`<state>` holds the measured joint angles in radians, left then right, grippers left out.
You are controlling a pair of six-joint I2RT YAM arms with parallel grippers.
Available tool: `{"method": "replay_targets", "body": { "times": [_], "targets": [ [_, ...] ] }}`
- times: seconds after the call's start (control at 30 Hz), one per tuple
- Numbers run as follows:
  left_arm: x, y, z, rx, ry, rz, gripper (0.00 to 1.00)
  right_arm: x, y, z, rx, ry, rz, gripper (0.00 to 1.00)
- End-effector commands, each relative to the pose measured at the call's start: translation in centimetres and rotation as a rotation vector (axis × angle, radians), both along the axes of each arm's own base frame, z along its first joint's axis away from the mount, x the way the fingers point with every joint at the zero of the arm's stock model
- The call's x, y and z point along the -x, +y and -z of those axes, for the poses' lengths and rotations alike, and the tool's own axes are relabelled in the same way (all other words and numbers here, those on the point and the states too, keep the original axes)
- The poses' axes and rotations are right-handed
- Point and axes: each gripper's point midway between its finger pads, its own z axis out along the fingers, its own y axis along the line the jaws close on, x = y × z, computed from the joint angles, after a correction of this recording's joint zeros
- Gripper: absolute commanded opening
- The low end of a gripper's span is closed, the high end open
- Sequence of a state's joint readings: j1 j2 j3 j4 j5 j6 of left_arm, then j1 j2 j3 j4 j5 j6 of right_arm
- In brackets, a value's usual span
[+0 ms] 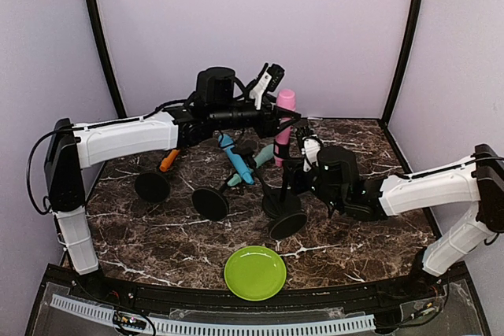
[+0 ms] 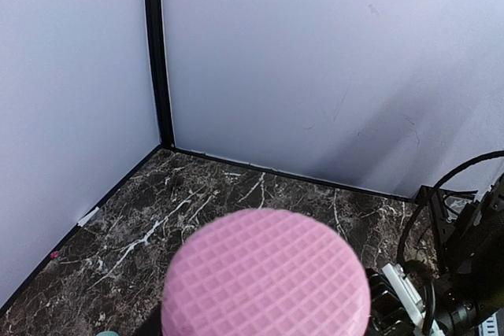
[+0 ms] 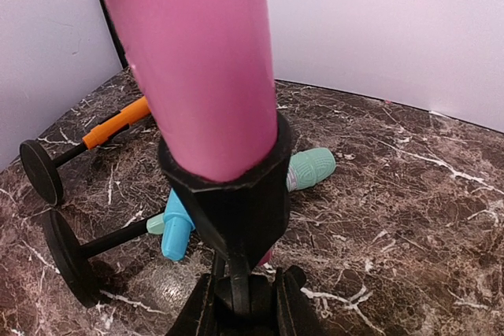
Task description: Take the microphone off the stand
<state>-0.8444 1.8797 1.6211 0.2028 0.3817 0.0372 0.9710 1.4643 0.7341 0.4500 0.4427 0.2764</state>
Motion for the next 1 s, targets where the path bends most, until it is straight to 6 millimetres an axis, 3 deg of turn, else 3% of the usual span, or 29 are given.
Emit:
{"method": "replay_targets", "body": {
  "times": [0.0,0.3,0.7,0.97],
  "targets": [
    [2.6,1.9,-6.7,0.141,-0.17,0.049,0.0,-1.4,-0.8,0.8,-0.063,0.083,0.075,0.0],
    [2.7,2.4,-7.2,0.153,-0.191,0.035,0.0,-1.7,-0.7,1.9,-0.062,0.124,0.071,0.0],
    [-0.7,2.9,-7.9,0.123,-0.033,-0.091,0.0,-0.7,0.0,3.1,0.045,0.054,-0.028,0.0],
    [-1.4,3.3,-8.3,0.141,0.027,-0.082,0.0,-0.5,-0.2,4.4,0.109,0.049,-0.027,0.0]
  ]
}}
